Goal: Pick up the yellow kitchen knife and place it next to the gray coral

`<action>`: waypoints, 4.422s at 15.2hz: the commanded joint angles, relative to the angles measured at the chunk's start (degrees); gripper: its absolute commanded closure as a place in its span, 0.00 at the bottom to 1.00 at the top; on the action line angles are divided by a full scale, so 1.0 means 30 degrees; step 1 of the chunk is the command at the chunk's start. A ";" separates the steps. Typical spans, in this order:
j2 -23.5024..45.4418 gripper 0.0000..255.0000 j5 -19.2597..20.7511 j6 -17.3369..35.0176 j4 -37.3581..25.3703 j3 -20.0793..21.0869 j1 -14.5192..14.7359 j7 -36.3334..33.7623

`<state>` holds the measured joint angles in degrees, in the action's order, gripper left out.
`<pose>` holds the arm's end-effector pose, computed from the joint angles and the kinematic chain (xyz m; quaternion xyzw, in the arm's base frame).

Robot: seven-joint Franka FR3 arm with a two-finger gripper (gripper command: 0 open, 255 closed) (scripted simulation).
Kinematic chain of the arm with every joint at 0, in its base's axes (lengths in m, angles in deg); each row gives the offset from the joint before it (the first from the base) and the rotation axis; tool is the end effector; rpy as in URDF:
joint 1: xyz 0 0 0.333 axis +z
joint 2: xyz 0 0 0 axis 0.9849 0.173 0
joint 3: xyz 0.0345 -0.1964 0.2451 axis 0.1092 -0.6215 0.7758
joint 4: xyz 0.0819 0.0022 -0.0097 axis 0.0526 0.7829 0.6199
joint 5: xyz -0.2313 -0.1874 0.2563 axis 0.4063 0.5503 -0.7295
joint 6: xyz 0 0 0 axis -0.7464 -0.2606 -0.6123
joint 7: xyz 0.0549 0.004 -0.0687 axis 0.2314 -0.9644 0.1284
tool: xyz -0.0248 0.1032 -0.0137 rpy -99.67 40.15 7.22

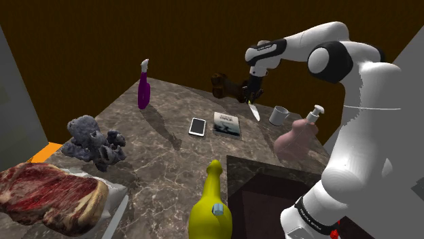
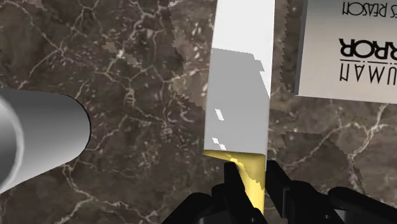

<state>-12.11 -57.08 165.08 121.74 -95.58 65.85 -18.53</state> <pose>0.5822 -0.3091 0.3544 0.9391 -0.3314 -0.0912 0.0015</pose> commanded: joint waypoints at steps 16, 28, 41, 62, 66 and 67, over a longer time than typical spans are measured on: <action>-0.1061 1.00 0.0332 -0.3907 -0.2882 -0.0185 -0.0038 -0.0113; -0.2854 1.00 0.0712 -0.5347 -0.2585 0.0016 0.0891 -0.1256; -0.8144 1.00 0.1261 -0.3546 0.4293 0.2126 0.4404 -0.6762; -1.0016 1.00 -0.0314 -0.2421 0.6653 0.7079 0.9049 -1.5950; -0.9444 1.00 -0.0555 -0.2279 0.6019 0.8030 0.9926 -1.7719; -0.9254 1.00 -0.0596 -0.2250 0.5806 0.8260 1.0149 -1.8163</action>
<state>-40.26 -58.69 158.13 139.55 -71.59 95.55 -71.46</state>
